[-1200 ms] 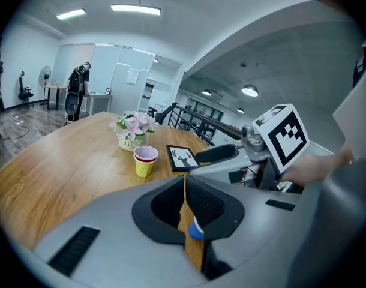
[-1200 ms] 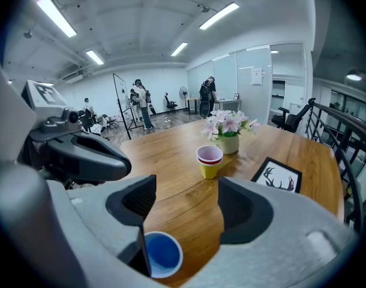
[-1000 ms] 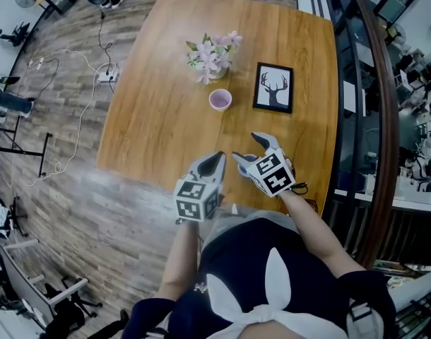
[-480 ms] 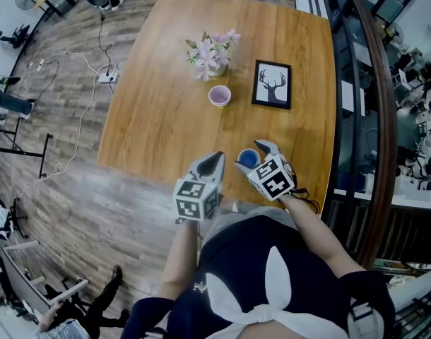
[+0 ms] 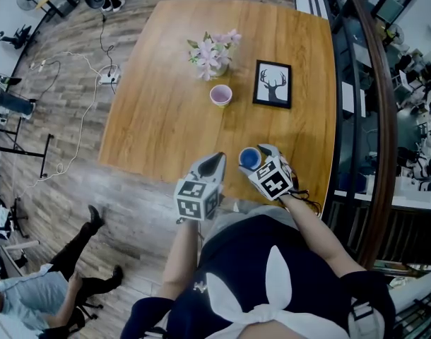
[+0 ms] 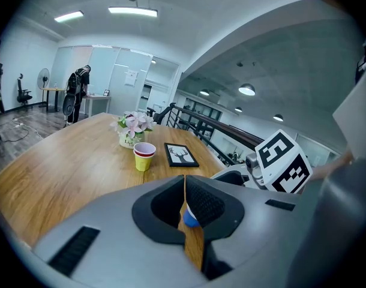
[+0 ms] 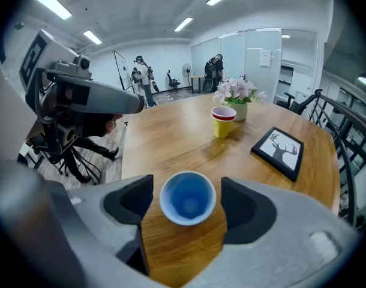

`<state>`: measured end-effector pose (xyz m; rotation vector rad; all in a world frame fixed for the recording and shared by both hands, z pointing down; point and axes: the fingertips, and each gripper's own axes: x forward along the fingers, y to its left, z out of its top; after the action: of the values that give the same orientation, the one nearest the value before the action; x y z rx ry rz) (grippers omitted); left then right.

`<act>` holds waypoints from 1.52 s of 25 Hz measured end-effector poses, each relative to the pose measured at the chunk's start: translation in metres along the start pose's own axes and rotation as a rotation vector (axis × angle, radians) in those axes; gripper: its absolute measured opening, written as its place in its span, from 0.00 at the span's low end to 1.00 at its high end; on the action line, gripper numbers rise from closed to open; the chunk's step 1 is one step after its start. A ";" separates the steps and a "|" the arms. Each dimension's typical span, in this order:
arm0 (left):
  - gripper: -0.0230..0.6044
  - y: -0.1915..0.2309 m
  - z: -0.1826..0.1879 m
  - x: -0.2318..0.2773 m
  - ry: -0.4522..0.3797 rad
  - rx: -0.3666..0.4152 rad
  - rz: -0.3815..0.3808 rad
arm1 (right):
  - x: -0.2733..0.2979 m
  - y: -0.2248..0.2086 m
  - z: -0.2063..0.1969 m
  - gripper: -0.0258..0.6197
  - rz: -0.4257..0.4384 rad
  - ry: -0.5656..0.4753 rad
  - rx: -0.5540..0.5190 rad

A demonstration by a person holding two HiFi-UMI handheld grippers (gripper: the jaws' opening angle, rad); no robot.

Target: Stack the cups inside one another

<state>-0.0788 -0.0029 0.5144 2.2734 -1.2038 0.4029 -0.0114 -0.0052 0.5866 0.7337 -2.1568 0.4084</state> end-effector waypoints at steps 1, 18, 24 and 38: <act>0.08 0.000 0.000 -0.001 0.000 0.000 -0.001 | 0.001 0.000 0.000 0.58 0.000 0.000 -0.002; 0.08 0.003 -0.004 -0.004 0.007 -0.001 0.003 | -0.004 -0.006 0.001 0.31 -0.057 -0.010 -0.004; 0.08 0.002 -0.006 -0.003 0.018 -0.007 0.005 | -0.002 0.001 0.002 0.60 -0.026 -0.014 -0.002; 0.08 0.005 -0.009 -0.005 0.011 -0.010 0.006 | 0.019 0.003 -0.015 0.65 -0.035 0.049 -0.012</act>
<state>-0.0860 0.0035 0.5203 2.2565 -1.2052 0.4102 -0.0141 -0.0025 0.6104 0.7463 -2.0963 0.3911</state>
